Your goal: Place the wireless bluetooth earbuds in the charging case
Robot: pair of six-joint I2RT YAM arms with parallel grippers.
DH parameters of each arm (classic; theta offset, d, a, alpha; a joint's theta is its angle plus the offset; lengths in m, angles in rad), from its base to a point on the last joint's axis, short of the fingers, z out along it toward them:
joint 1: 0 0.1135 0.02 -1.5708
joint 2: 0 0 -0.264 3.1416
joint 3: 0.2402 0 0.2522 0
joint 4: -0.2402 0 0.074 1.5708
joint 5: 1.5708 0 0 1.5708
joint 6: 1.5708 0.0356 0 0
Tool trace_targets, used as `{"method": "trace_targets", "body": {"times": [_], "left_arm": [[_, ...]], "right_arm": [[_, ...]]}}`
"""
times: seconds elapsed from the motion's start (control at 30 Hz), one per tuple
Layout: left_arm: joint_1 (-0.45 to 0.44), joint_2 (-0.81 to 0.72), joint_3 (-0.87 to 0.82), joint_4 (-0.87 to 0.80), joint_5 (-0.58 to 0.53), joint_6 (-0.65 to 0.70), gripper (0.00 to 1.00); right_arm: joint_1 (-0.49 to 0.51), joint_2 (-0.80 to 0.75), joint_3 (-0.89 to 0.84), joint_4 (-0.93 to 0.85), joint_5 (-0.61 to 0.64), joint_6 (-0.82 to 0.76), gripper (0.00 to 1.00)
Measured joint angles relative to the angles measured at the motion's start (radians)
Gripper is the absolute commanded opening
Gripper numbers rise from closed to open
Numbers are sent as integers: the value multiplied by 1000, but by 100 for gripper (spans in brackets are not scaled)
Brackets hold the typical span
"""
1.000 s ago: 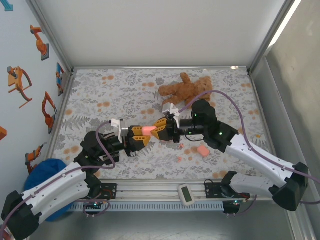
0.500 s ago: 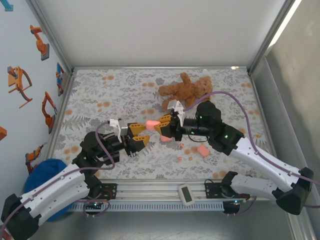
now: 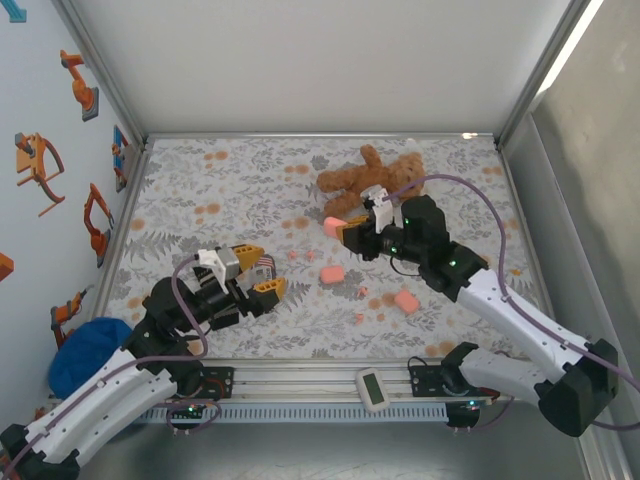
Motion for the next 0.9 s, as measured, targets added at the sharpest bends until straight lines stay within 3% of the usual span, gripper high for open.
{"method": "trace_targets", "body": {"times": [0.1, 0.43, 0.9], "left_arm": [[0, -26, -4, -40, -34, -4, 99], [0, -36, -22, -142, -88, -28, 96], [0, -14, -34, -142, -91, -66, 96]], "right_arm": [[-49, 23, -36, 0, 0, 27, 19], [-202, 114, -181, 35, -25, 109, 19], [-269, 341, -277, 237, -90, 215, 19]]}}
